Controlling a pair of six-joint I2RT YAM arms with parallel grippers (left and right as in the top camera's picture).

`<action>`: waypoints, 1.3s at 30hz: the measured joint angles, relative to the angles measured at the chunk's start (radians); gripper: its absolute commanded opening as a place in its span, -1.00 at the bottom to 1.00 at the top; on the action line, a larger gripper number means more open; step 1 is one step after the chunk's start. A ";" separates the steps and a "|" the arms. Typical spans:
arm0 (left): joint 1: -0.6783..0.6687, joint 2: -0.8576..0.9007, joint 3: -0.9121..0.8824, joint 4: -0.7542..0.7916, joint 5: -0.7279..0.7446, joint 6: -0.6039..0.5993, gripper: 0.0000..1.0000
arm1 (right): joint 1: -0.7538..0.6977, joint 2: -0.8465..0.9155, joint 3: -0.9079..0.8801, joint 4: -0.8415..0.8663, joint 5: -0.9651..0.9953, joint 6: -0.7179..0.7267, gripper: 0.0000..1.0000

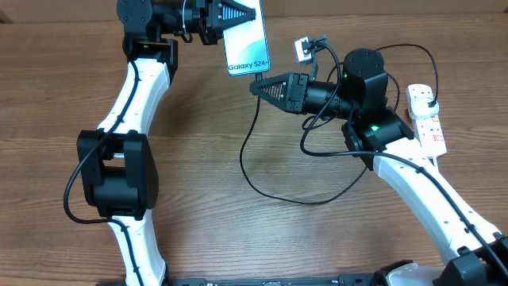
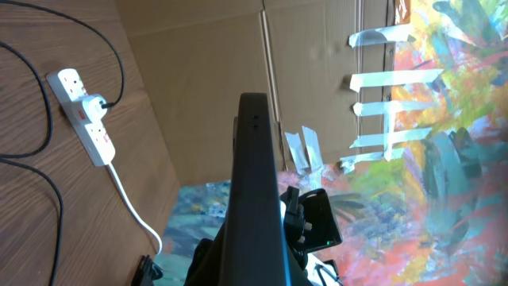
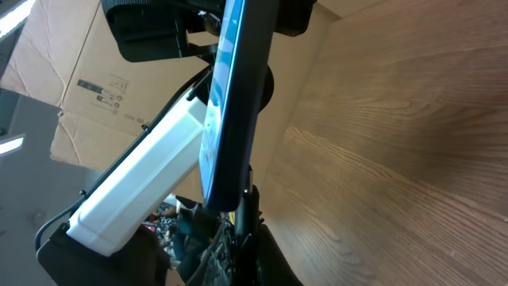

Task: Plug charger to phone and switch on socket
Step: 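Push the USB-C plug into the phone's bottom port with the right gripper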

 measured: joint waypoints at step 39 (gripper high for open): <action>-0.013 0.000 0.000 0.000 -0.028 0.000 -0.92 | 0.000 0.000 0.000 0.040 -0.074 0.003 -0.93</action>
